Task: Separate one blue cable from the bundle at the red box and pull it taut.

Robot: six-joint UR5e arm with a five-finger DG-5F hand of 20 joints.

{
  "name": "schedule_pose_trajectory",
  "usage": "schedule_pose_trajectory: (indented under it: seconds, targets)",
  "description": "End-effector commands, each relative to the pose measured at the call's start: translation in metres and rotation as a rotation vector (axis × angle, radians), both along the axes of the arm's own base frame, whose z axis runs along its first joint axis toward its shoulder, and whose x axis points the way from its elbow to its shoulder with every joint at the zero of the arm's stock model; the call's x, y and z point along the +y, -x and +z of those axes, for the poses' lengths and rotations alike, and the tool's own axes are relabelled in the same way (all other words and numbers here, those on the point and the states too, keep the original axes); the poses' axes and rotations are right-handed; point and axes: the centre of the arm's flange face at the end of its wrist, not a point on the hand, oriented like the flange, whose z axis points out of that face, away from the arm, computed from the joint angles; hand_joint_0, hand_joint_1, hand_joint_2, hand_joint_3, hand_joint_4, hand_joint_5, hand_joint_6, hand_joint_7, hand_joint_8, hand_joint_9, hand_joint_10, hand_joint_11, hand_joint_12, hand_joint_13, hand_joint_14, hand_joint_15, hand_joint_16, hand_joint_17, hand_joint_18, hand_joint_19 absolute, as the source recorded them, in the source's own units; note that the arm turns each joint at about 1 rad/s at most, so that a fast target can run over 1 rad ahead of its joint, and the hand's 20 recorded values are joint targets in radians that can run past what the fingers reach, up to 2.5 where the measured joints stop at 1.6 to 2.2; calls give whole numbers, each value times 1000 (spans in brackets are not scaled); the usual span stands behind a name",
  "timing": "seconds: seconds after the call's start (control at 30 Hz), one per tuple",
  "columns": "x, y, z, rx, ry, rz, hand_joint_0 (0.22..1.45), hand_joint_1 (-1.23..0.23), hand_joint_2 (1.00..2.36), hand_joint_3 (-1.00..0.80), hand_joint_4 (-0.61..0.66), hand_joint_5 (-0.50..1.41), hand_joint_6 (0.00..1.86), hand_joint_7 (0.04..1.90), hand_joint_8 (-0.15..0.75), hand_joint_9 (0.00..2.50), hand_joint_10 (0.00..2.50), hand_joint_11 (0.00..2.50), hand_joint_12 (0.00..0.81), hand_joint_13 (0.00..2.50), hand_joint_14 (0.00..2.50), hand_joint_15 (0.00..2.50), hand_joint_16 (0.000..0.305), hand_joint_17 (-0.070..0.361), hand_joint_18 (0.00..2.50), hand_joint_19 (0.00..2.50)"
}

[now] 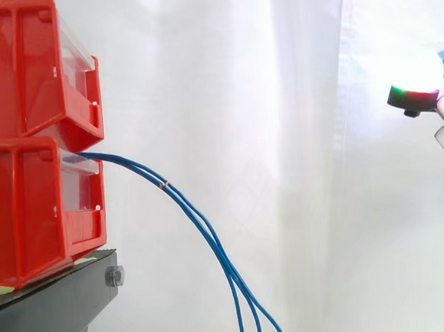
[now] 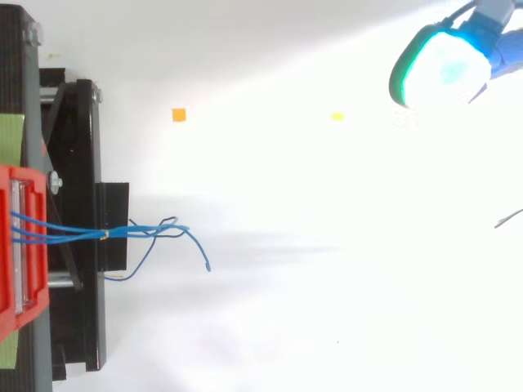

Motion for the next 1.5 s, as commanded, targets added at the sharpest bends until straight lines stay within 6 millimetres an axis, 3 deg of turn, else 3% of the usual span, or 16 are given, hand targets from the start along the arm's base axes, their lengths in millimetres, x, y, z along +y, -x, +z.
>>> schedule_pose_trajectory:
  seconds: [0.0,0.27,0.43,0.47,0.8,0.9,1.1,1.17,1.47]
  targets:
    - [4,-10,-7,-27,2,-9,563,-615,1005,-427,241,-200,502,878,317,600,7,426,362,544,10,334,44,100,367,411]
    - [7,-39,-33,-62,33,-30,564,-615,1005,-425,242,-199,502,883,318,595,9,432,364,557,10,340,44,98,384,425]
    - [13,-69,-38,-90,63,-26,564,-615,1005,-423,244,-198,502,887,318,599,6,439,363,560,10,340,43,98,389,426]
    - [14,-82,-46,-81,74,-24,564,-616,1004,-422,245,-198,502,886,318,599,9,437,362,560,11,348,43,98,390,426]
    - [22,-136,-88,-59,85,-10,569,-619,1006,-409,245,-196,502,892,321,612,7,454,362,573,12,351,42,95,407,442]
    - [23,-140,-92,-70,89,-10,571,-619,1005,-409,247,-196,502,889,320,613,9,456,360,577,11,357,42,95,412,441]
    - [28,-156,-119,-110,92,-2,573,-622,1005,-407,247,-195,502,893,321,620,7,458,361,586,11,365,42,94,424,448]
    - [30,-168,-145,-120,86,-1,573,-622,1006,-407,248,-195,502,893,322,623,9,467,360,588,13,367,42,94,426,449]
    - [34,-180,-159,-160,74,23,573,-623,1007,-405,246,-194,502,894,321,623,9,468,362,600,11,378,42,93,441,464]
